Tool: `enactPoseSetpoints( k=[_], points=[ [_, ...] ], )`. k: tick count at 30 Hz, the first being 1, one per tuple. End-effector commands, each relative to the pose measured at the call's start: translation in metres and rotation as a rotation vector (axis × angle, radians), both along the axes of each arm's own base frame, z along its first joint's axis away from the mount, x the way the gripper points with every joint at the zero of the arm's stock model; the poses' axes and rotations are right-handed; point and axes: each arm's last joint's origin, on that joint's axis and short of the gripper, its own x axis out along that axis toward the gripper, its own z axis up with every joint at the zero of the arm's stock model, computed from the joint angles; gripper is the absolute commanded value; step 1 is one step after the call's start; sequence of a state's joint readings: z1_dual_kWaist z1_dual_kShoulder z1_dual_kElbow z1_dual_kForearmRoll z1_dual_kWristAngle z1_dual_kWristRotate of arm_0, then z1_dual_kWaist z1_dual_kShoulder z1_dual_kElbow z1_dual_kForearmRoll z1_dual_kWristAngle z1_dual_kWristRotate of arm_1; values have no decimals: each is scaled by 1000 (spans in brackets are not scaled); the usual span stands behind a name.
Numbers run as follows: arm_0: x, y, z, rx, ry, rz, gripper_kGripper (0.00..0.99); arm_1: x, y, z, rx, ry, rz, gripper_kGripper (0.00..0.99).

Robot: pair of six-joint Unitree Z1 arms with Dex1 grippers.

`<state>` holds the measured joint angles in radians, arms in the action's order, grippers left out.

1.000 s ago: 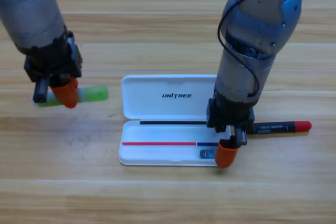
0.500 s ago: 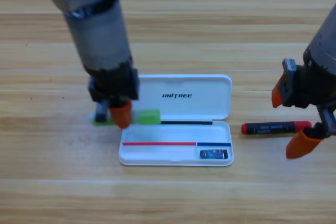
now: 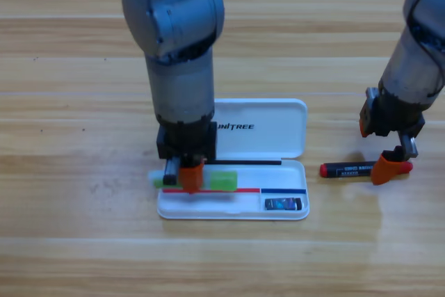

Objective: Clean up eraser and pencils

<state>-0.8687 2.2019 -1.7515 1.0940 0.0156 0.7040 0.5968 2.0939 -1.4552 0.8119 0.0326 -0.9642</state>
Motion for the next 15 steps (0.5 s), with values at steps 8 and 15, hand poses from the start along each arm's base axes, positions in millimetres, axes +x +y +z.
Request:
enactPoseSetpoints(
  k=[8,15],
  points=[
    [-3,-20,-31,28,47,-30,0,13,-2,-32,-5,68,24,824],
    [-3,-24,-31,18,49,-30,0,14,0,-43,-14,92,50,769]
  ],
)
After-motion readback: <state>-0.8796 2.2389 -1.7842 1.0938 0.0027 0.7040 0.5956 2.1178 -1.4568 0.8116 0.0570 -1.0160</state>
